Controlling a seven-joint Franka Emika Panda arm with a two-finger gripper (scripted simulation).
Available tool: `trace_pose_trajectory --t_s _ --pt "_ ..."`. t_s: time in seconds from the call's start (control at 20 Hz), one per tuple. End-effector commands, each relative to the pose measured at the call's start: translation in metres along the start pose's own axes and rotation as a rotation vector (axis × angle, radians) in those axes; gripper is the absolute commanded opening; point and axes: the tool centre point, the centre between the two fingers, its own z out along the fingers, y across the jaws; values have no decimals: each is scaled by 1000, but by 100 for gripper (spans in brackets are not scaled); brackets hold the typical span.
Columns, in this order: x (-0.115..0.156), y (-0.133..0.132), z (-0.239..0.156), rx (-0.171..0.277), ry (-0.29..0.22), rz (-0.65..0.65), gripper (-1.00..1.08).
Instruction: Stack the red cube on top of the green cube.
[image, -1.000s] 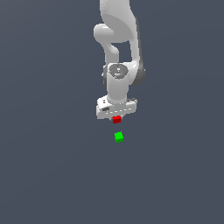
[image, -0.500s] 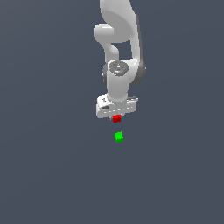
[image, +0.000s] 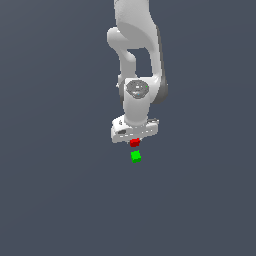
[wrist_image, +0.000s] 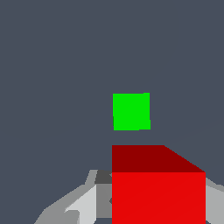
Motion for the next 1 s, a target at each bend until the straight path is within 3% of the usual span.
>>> trace_pose_trajectory --t_s 0.0,0.35,0.7,0.75,0.95 --pt "12 0 8 0 0 0 -100" --pt "36 1 24 0 0 0 -100" --pt "43 1 29 0 0 0 -100" --pt "43 1 29 0 0 0 100" --pt "43 1 29 0 0 0 100"
